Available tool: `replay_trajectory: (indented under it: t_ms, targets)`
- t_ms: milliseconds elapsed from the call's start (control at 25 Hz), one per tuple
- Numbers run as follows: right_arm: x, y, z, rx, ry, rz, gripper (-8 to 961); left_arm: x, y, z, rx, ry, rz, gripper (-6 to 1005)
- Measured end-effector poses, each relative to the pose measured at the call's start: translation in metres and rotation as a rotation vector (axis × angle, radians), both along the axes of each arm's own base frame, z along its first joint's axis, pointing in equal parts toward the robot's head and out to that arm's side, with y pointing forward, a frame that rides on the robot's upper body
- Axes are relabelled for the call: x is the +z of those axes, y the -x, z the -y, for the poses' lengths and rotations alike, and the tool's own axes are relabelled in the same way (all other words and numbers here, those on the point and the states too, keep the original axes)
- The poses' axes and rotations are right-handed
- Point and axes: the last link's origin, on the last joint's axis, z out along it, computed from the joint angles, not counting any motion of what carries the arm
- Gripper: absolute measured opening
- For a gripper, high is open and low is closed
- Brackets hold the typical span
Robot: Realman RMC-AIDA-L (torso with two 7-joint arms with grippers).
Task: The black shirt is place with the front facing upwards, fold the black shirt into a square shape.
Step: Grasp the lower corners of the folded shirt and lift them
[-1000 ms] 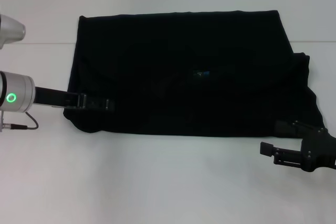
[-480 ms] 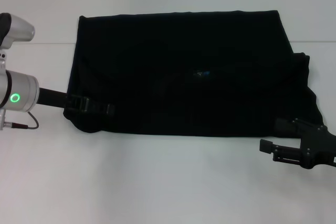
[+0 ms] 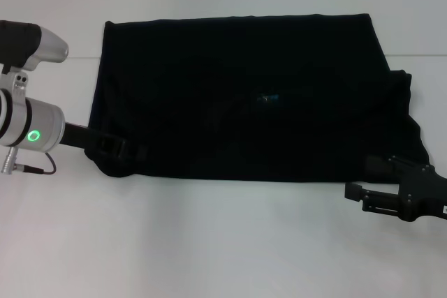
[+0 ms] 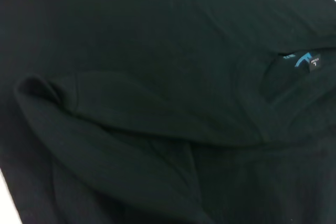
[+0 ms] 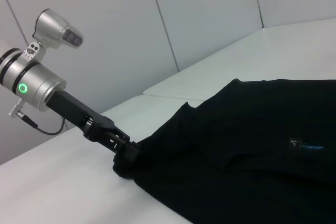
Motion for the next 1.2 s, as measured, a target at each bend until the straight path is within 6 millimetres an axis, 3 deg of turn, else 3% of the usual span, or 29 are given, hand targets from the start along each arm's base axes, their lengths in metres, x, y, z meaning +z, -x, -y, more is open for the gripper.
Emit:
replay_trajectory:
  t_ms: [320, 640, 800, 960, 1200]
  targets:
    - [0.001, 0.001, 0.000, 0.000, 0.001, -0.004, 945, 0.001, -0.004, -0.003, -0.014, -0.007, -0.011, 393]
    - [0.000, 0.002, -0.001, 0.003, 0.000, -0.010, 945, 0.003, -0.004, -0.004, -0.012, -0.009, -0.011, -5]
    - [0.000, 0.003, -0.002, 0.002, -0.003, -0.013, 944, 0.008, -0.002, -0.004, 0.005, -0.027, 0.017, 0]
    - [0.000, 0.004, -0.003, 0.002, -0.006, -0.016, 944, 0.033, 0.005, -0.006, 0.070, -0.108, 0.126, 15]
    - [-0.002, 0.005, -0.003, -0.001, -0.009, -0.023, 944, 0.043, 0.016, -0.004, 0.115, -0.147, 0.145, 44]
